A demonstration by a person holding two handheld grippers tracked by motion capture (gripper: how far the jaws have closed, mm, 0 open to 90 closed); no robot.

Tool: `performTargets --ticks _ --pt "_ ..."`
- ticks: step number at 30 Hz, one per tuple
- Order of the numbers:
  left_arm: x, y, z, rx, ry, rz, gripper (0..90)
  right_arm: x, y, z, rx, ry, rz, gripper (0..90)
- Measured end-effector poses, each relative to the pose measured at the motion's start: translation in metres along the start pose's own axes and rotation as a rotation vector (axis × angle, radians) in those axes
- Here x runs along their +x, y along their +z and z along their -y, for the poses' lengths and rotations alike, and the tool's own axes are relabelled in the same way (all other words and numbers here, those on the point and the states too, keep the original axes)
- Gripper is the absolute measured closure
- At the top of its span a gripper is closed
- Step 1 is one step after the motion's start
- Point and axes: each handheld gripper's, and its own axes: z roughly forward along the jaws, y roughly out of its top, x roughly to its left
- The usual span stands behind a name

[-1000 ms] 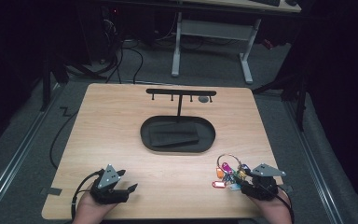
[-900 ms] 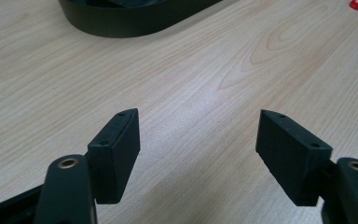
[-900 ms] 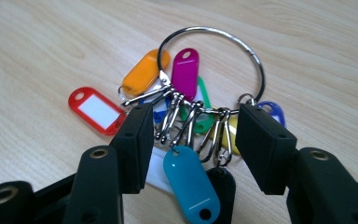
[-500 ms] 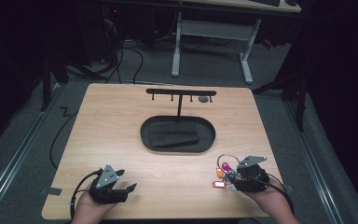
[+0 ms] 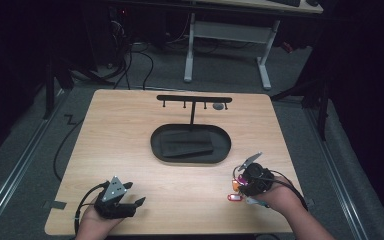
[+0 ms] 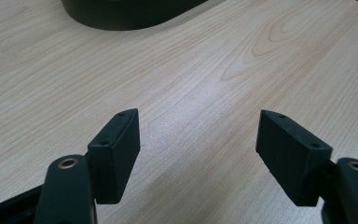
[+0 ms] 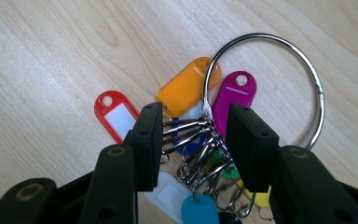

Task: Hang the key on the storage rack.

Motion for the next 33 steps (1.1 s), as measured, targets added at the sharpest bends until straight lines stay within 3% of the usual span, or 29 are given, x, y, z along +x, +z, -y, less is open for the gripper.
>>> performTargets --ticks 7,14,25,28,32,33 --pt "0.001 -0.001 0.000 0.000 0.004 -0.004 30.9 -0.004 0.007 -0.018 0.096 -0.053 -0.015 60.4" --pt "0.001 -0.001 0.000 -0.002 0.005 -0.005 30.9 -0.011 0.016 -0.033 0.169 -0.058 -0.035 66.7" --pt "0.000 -0.002 0.001 0.006 0.012 -0.002 31.0 -0.019 0.026 -0.040 0.235 -0.026 -0.071 71.5" --pt "0.001 -0.002 0.001 0.010 0.014 -0.002 31.0 -0.022 0.027 -0.041 0.253 -0.001 -0.094 72.5" --pt "0.000 -0.002 0.002 0.009 0.013 -0.002 31.0 -0.027 0.029 -0.042 0.263 -0.005 -0.125 73.7" --pt "0.000 -0.002 0.002 0.010 0.013 -0.002 31.0 -0.026 0.028 -0.043 0.271 0.019 -0.129 74.0"
